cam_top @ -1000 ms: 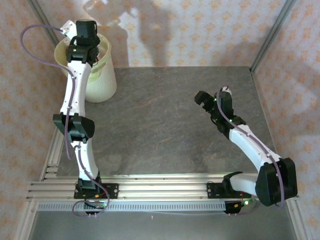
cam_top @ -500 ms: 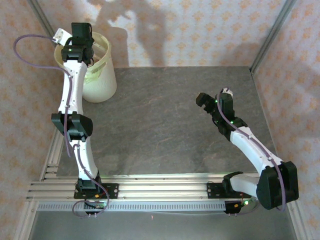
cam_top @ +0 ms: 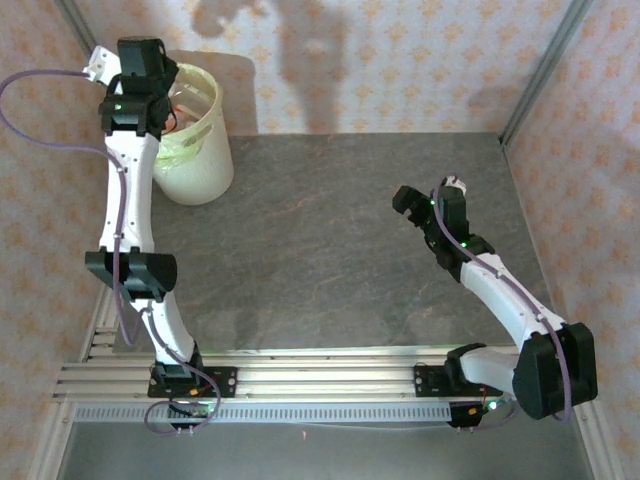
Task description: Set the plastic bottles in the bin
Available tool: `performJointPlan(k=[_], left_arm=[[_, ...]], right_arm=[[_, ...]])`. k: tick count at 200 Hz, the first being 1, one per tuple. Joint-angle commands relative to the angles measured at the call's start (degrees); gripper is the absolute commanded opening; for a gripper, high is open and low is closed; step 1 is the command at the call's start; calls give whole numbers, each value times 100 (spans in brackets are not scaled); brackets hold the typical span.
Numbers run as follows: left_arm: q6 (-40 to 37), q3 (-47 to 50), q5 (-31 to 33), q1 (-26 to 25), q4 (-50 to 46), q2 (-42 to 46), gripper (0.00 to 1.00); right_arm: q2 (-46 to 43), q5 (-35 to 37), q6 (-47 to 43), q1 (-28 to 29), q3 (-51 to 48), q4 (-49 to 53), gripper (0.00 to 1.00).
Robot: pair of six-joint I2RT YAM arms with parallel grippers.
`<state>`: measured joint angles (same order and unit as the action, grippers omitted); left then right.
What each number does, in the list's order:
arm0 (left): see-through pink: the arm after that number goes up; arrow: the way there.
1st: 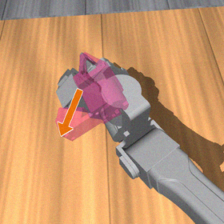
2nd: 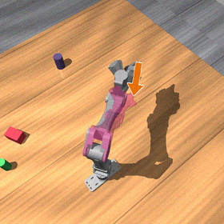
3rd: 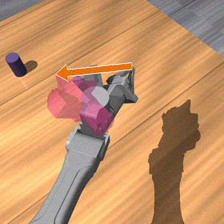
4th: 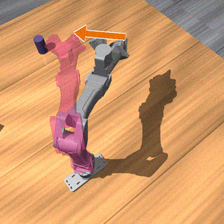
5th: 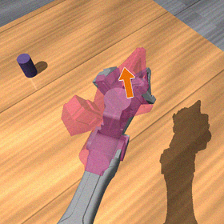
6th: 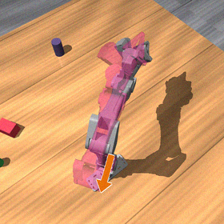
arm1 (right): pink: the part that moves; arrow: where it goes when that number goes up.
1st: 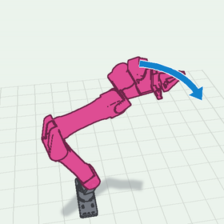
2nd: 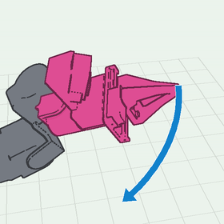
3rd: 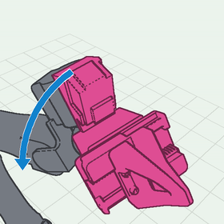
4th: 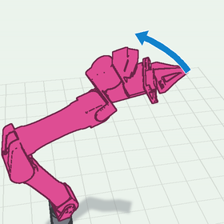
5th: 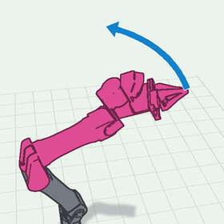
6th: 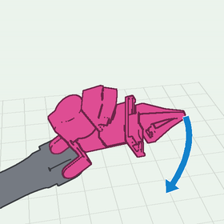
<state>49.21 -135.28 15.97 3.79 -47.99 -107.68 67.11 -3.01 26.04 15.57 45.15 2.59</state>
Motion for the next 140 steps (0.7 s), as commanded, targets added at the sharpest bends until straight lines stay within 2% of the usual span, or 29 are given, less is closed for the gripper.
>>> performJointPlan(k=[1,15,42,73,98,122,140], left_arm=[[-420,743,-1044,-74,1006,409,100],[-735,1429,-1559,-207,1776,775,100],[-1492,2391,-2108,-665,2664,1400,100],[-2448,3743,-2014,-1257,3182,2320,100],[-2767,5272,-1432,-1341,3587,3246,100],[-2953,6336,46,-1337,3216,3919,100],[-2867,7106,916,-1174,2993,4222,100]], right_arm=[[-243,389,-39,-28,-139,-59,99],[-357,595,-88,-28,-213,-162,99],[-595,1107,-364,-28,-313,-303,99],[-816,1891,-983,-50,-437,-428,99],[-908,2522,-1433,-217,-632,-543,99],[-929,3251,-1607,-580,-1024,-892,99],[-902,3337,-1439,-977,-1385,-1149,99]])
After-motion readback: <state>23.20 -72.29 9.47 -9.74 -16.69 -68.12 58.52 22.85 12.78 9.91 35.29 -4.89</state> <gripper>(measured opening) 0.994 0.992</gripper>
